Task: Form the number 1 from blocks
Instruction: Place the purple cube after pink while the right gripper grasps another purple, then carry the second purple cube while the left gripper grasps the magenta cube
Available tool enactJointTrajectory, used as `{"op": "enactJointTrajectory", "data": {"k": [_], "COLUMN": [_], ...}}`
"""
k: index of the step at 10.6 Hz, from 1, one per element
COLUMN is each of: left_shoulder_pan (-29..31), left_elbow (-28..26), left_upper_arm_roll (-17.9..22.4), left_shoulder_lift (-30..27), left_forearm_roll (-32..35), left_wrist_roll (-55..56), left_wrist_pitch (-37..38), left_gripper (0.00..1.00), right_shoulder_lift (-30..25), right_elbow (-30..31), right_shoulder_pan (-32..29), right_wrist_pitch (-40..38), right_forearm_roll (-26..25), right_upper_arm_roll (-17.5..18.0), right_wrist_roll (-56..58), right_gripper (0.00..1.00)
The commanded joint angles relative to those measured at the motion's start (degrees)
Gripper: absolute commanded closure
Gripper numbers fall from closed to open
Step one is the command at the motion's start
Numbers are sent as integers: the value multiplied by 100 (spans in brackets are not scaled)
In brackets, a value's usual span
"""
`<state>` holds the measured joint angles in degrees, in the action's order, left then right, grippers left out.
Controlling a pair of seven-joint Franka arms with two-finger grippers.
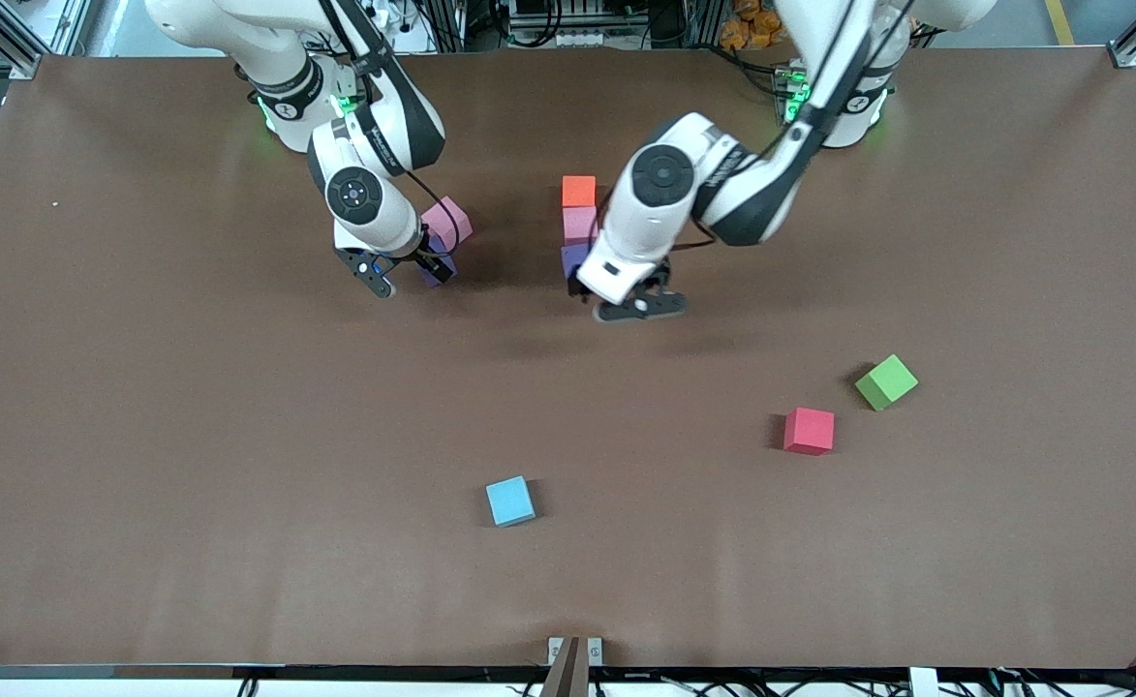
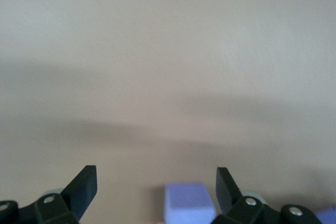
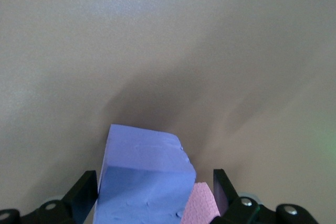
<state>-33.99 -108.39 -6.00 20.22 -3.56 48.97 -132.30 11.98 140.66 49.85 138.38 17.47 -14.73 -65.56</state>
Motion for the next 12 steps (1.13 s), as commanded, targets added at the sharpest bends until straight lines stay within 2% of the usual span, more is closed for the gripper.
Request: {"op": "enactJointTrajectory", "data": {"k": [1, 2, 3, 4, 5, 9, 12], "left_shoulder_pan": [846, 1180, 1332, 1464, 1578, 1597, 1597], "left_elbow": [-94, -85, -77, -77, -94, -50, 396], "left_upper_arm_roll": [-59, 28, 229, 439, 607, 1073, 1276], "left_shoulder_lift": [-237, -246, -238, -194, -141, 218, 780], "left_forearm_roll": [189, 189, 189, 189, 181, 163, 128], "left_wrist_roll": [-760, -1401, -2025, -2727, -3387, -4245, -4877], "left_wrist_pitch": [99, 99, 99, 99, 90, -102, -253], "left_gripper": [0, 0, 0, 0, 0, 0, 0], "right_shoulder_lift": [94, 103, 120, 190, 208, 147, 50], "right_elbow": [-29, -64, -99, -169, -222, -319, -626], "right_shoulder_pan": [-133, -125, -116, -98, -72, -54, -80], "right_wrist_pitch": [128, 128, 128, 137, 137, 137, 111], "right_forearm_roll": [-86, -77, -77, -77, -77, -77, -156], "right_upper_arm_roll": [58, 66, 66, 66, 66, 66, 58], "right_wrist_roll": [131, 131, 140, 131, 131, 131, 157], "right_gripper": [21, 34, 43, 45, 46, 46, 45]}}
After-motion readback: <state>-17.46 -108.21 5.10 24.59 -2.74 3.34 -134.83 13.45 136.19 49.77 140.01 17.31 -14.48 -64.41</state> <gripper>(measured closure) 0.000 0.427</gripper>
